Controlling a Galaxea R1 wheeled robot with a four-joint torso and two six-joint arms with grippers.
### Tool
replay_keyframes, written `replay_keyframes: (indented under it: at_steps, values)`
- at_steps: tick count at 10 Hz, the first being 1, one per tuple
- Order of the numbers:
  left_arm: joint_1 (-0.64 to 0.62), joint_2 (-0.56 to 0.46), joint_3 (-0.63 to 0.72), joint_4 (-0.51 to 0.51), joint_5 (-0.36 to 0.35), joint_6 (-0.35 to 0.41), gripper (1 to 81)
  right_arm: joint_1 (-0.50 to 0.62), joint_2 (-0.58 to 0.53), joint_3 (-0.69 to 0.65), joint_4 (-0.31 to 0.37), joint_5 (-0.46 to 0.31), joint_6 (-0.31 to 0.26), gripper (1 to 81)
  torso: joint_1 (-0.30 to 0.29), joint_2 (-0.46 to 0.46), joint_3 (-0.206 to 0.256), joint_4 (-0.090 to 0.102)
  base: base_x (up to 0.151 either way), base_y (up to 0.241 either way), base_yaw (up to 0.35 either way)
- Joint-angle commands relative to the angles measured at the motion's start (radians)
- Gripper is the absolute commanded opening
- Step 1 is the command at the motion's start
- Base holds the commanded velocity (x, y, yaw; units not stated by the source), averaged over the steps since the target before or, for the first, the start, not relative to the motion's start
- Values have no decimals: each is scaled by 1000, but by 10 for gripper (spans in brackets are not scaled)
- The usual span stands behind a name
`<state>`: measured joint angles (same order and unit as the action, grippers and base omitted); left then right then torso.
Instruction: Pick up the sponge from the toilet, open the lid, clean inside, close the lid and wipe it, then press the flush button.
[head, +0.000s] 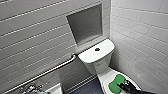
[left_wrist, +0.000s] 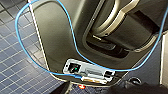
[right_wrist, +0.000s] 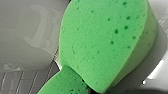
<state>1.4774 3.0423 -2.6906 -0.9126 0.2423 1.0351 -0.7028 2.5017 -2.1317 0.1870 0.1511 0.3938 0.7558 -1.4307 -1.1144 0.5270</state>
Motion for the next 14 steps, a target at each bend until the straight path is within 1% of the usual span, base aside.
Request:
replay_keyframes:
  at_steps: [1,4,7,9,10,14]
  values:
    - [13,-19,-6,9,100,5,811,-31,-151,122,12,14,2,10,0,0,0,0,0,0,0]
    - [13,-19,-6,9,100,5,811,-169,-244,203,15,122,2,10,0,0,0,0,0,0,0]
    - [11,-17,-2,15,100,8,811,-329,-346,302,28,270,3,10,0,0,0,0,0,0,0]
    - [11,-16,-2,26,100,8,811,-422,-381,346,28,361,3,10,0,0,0,0,0,0,0]
    - [11,-16,-2,26,100,8,811,-476,-395,360,26,397,11,10,0,0,0,0,0,0,0]
    - [5,-11,-2,27,100,20,811,-662,-470,415,14,584,36,10,0,0,0,0,0,0,0]
